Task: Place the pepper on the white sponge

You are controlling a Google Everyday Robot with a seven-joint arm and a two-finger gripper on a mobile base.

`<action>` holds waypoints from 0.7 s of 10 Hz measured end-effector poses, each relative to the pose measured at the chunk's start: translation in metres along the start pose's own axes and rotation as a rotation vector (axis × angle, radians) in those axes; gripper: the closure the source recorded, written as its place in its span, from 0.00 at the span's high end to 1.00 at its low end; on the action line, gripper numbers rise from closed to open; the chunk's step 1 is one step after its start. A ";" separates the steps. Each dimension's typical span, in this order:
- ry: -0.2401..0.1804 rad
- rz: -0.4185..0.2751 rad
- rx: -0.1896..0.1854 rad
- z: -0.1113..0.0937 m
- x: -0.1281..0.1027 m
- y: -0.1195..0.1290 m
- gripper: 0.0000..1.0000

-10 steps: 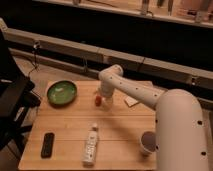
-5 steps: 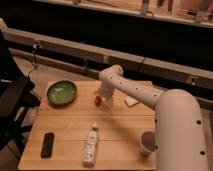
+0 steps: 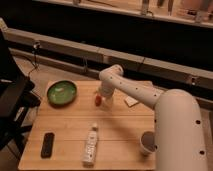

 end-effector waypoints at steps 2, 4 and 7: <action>0.006 -0.015 0.000 0.002 -0.004 -0.005 0.80; 0.022 -0.027 -0.005 0.003 -0.002 -0.007 0.80; 0.037 -0.038 -0.043 0.011 -0.003 -0.013 0.80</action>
